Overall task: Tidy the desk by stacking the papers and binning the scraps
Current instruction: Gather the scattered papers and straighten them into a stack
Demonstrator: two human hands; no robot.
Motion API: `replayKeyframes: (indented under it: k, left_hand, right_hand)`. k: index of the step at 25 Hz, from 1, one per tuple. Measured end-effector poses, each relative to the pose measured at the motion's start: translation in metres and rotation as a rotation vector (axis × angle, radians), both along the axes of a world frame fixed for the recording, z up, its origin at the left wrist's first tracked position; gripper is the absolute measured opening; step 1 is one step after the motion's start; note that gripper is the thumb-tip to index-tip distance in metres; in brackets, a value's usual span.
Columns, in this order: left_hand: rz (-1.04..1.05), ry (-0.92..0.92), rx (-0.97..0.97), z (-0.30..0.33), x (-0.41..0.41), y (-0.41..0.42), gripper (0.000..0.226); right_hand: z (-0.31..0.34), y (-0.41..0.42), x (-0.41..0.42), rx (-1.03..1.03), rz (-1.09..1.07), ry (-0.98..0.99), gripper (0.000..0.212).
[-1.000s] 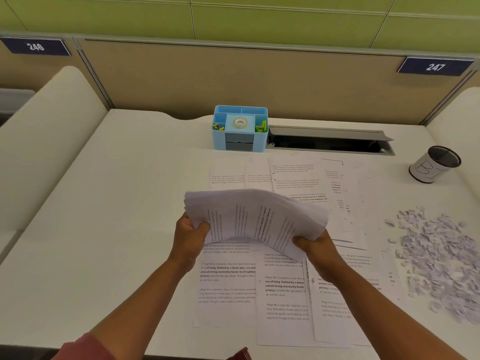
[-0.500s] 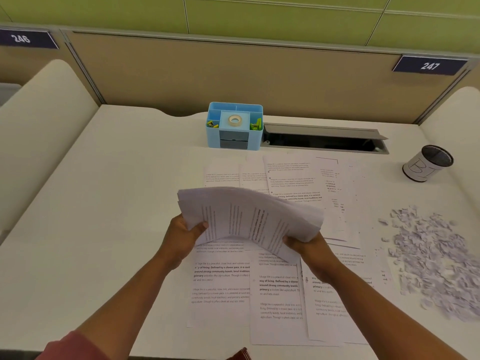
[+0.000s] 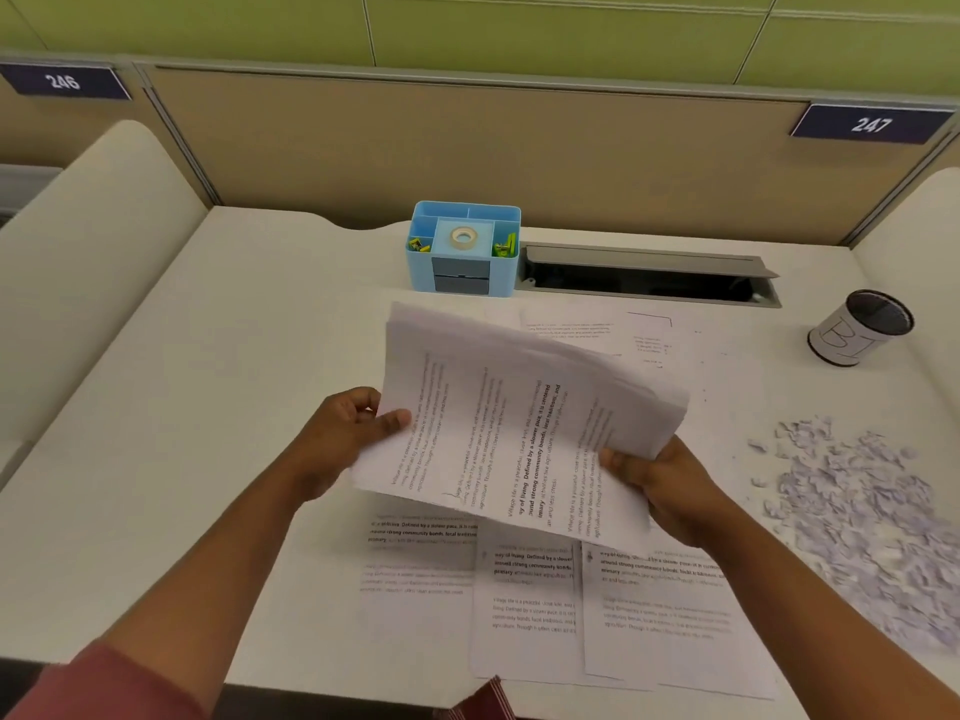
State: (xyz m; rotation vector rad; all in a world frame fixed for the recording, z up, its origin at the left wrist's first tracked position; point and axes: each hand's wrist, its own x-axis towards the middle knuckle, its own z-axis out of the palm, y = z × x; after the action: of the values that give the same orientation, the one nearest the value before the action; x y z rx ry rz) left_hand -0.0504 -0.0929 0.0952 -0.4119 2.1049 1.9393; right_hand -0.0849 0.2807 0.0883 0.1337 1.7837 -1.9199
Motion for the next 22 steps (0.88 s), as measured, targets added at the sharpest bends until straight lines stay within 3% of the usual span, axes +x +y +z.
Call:
replayKeyframes:
  k: [2,5,7,9,12,15,20,22]
  left_hand:
    - [0.122,-0.081,0.150,0.001,0.003,0.010,0.062]
    - [0.183,-0.110,0.562,-0.003,0.009,0.033,0.077]
    - [0.216,-0.058,0.708,-0.006,0.009,0.064,0.069]
    - [0.362,-0.003,0.747,-0.003,0.006,0.109,0.045]
    - [0.489,-0.005,0.713,0.001,0.004,0.167,0.041]
    - [0.554,0.003,0.527,0.000,0.004,0.195,0.041]
    - [0.636,0.039,0.277,-0.002,0.003,0.186,0.041]
    - [0.617,0.064,0.171,-0.004,0.004,0.172,0.043]
  right_hand:
    - [-0.001,0.009,0.001,-0.062,-0.082,-0.046,0.034]
    - [-0.007,0.002,0.002,-0.149,-0.220,-0.102,0.036]
    - [-0.010,-0.006,0.003,-0.192,-0.289,-0.124,0.036]
    - [-0.011,-0.011,0.005,-0.233,-0.337,-0.145,0.035]
    - [-0.014,-0.017,0.011,-0.247,-0.379,-0.139,0.033]
    - [-0.015,-0.024,0.023,-0.217,-0.373,-0.090,0.029]
    - [-0.008,-0.015,0.026,-0.235,-0.211,-0.066,0.037]
    - [-0.005,0.003,0.010,-0.308,-0.220,-0.142,0.039]
